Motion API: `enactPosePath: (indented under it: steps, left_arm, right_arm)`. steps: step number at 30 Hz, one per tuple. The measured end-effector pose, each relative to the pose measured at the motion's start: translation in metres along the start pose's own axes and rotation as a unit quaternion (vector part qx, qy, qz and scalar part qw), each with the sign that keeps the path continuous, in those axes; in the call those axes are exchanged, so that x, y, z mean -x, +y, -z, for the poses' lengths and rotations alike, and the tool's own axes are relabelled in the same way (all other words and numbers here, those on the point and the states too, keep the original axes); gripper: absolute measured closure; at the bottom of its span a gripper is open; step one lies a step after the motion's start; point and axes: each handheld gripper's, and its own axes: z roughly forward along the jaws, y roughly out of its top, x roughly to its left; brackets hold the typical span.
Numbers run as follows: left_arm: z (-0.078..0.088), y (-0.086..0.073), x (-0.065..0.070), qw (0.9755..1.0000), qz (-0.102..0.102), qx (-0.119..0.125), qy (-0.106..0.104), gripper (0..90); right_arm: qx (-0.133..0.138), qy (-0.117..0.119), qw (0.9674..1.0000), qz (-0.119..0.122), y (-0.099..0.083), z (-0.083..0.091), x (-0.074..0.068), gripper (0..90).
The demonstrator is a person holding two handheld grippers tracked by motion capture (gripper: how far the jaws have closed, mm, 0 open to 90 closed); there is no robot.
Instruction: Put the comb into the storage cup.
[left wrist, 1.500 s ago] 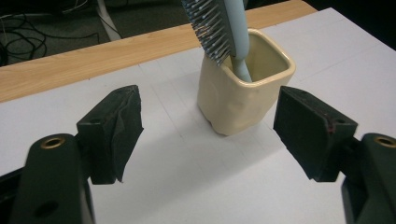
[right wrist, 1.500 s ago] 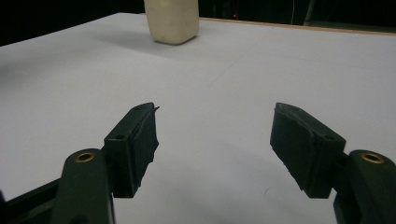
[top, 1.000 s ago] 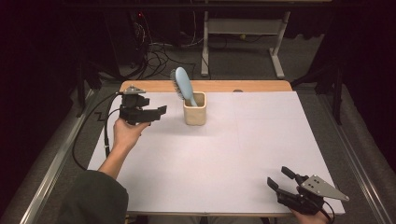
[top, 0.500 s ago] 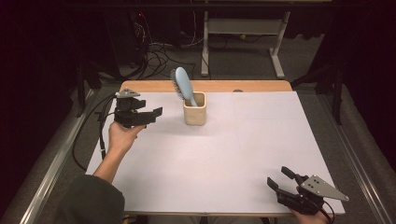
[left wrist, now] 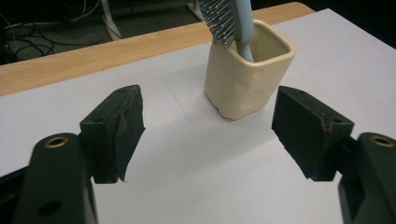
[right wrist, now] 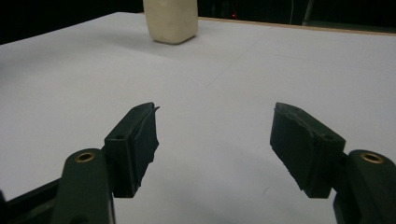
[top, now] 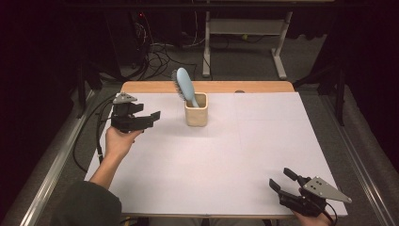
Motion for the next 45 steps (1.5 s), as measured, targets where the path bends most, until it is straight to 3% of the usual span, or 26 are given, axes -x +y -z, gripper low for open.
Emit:
enactPosePath:
  steps: [21,45]
  left_arm:
    - [0.013,-0.012,-0.001,1.0,-0.006,0.005,0.006,26.0]
    - [0.029,-0.031,0.003,0.9999,-0.008,0.007,-0.006,26.1]
  right_arm:
    - [0.001,-0.001,1.0,0.001,0.0,0.0,0.0,32.7]
    - [0.003,0.0,1.0,-0.001,0.0,0.001,0.0,32.7]
